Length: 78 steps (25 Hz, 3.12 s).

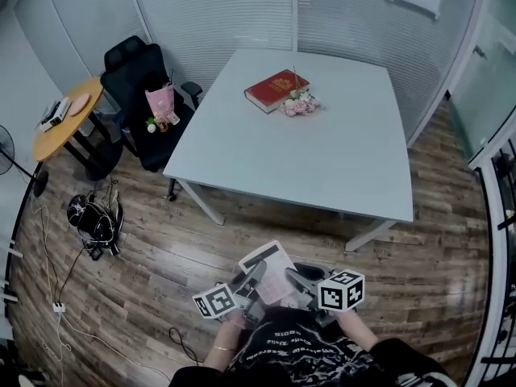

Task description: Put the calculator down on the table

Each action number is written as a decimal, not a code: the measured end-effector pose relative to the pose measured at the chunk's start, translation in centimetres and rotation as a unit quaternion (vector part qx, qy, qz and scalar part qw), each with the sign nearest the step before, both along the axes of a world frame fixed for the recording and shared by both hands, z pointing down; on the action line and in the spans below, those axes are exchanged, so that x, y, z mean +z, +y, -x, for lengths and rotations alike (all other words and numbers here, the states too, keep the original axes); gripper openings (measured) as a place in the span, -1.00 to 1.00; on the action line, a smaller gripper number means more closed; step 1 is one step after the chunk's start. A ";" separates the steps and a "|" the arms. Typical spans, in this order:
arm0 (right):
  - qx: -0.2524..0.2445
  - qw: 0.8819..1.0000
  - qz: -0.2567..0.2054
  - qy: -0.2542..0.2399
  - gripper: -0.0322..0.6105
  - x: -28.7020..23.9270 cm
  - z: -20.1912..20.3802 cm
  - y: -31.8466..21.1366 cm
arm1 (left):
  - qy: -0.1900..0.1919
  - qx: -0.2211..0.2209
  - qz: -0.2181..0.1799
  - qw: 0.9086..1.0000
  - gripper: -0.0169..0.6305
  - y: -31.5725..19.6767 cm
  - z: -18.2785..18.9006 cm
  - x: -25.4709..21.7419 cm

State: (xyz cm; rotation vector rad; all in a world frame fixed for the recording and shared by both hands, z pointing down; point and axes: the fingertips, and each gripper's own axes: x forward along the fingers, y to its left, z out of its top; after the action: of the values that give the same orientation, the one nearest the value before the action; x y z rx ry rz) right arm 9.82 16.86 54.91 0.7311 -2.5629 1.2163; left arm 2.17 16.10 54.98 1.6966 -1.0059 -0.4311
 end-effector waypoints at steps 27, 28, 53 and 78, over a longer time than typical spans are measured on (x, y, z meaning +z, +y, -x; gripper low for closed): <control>0.116 0.993 0.025 0.021 -0.54 2.2 -1.4 -18.5 | -0.011 0.131 0.013 0.991 -0.32 -20.6 -2.0 2.2; 0.122 0.992 0.029 0.021 -0.54 2.2 -1.0 -19.6 | -0.016 0.135 0.013 0.991 -0.32 -21.8 -1.5 2.2; 0.120 0.991 -0.011 0.058 -0.53 1.3 9.0 -40.6 | -0.016 0.094 0.024 0.995 -0.32 -42.2 9.0 1.9; 0.073 0.996 0.028 0.044 -0.54 6.6 17.2 -56.5 | -0.083 -0.005 0.051 0.995 -0.34 -56.9 17.8 6.3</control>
State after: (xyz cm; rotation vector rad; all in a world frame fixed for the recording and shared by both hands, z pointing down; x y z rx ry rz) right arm -7.37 -39.60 61.50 0.9519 -2.4308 1.2625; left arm -15.66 -40.77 61.31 1.6565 -1.1369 -0.2431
